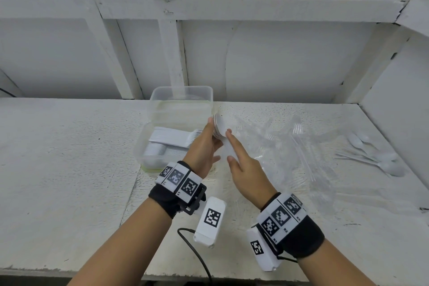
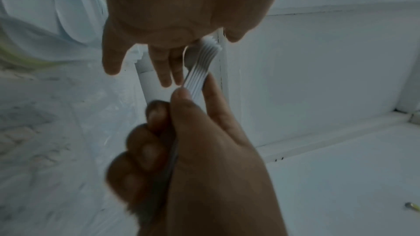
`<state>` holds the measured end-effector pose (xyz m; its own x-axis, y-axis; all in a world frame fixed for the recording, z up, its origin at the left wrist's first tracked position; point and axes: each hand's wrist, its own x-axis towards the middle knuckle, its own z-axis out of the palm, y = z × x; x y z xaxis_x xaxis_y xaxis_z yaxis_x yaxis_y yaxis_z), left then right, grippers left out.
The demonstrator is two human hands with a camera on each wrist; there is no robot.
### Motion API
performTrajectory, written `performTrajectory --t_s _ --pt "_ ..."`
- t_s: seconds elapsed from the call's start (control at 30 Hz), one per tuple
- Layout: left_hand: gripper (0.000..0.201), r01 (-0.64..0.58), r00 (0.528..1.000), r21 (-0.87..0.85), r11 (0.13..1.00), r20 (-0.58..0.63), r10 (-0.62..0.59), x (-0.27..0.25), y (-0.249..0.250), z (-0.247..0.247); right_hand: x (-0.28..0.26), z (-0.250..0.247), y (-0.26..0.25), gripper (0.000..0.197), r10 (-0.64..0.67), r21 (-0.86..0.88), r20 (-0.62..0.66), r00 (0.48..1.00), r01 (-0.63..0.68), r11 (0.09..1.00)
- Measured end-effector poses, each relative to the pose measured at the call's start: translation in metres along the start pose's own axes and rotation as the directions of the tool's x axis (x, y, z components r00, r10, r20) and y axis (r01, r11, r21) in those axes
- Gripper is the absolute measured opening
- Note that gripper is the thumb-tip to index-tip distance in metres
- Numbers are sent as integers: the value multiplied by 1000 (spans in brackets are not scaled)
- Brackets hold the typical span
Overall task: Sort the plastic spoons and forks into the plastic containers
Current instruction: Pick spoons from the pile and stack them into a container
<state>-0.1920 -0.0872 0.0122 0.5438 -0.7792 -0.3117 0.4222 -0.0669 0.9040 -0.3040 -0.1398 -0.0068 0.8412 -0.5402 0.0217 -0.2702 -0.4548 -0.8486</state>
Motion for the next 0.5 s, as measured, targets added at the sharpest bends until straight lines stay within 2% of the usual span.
performTrajectory --t_s 0.1,0.2,0.33,0.5 --pt "31 55 998 101 993 -49 -50 -4 -7 -4 5 0 0 55 -14 -122 -3 1000 13 992" --pt "25 25 995 68 997 -93 -19 -10 -15 -9 8 5 -1 45 -2 -181 -3 1000 1 983" --pt "18 -33 995 -6 999 -94 32 -15 -16 -19 10 16 -7 34 -69 -126 15 998 70 990" --pt "21 -140 975 -47 989 -180 130 -19 1 -37 14 30 -19 29 -119 -59 53 991 122 991"
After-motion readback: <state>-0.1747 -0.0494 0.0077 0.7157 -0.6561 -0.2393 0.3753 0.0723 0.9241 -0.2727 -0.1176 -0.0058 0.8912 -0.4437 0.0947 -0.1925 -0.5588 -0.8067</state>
